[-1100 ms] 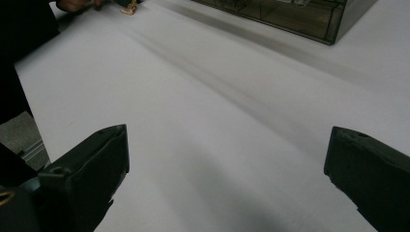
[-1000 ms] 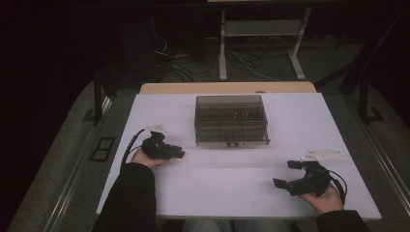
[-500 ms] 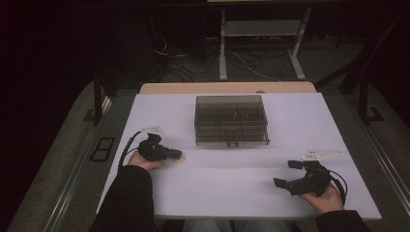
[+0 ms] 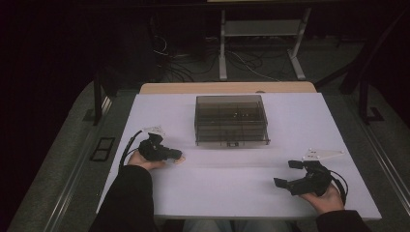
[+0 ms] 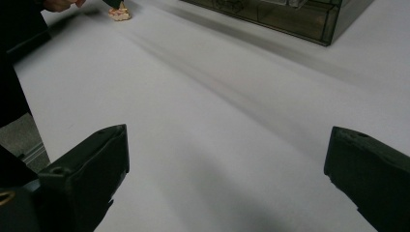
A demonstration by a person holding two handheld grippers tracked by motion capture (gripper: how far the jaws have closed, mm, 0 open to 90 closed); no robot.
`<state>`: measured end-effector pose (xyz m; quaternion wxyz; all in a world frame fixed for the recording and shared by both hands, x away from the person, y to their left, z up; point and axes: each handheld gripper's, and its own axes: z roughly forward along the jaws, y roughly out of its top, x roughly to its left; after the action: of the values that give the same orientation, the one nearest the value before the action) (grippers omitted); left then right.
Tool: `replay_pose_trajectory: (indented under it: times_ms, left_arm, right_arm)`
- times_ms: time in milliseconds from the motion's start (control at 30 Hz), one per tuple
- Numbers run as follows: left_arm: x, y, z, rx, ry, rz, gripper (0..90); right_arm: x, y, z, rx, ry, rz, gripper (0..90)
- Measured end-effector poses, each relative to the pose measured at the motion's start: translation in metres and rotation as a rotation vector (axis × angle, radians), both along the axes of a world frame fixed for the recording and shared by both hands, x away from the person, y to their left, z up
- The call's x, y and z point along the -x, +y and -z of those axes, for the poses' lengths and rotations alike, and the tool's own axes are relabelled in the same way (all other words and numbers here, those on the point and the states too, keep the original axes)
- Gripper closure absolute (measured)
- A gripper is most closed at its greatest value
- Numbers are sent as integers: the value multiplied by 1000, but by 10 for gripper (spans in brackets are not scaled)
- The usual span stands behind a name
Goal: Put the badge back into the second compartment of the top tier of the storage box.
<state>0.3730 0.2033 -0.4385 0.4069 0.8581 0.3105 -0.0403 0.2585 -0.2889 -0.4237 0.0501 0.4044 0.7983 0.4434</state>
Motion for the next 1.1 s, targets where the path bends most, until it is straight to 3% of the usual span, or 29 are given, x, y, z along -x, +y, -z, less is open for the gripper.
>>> replay_pose_trajectory:
  times_ms: [667, 1033, 1100]
  left_arm:
    - [6, -5, -32, -34, -46, 1, 839]
    - [11, -6, -59, -45, -85, 17, 838]
    - [12, -6, -64, -31, -97, 27, 838]
  right_arm:
    - [1, -1, 0, -1, 1, -1, 15]
    - [1, -1, 0, -2, 1, -1, 15]
    - [1, -1, 0, -2, 1, -2, 15]
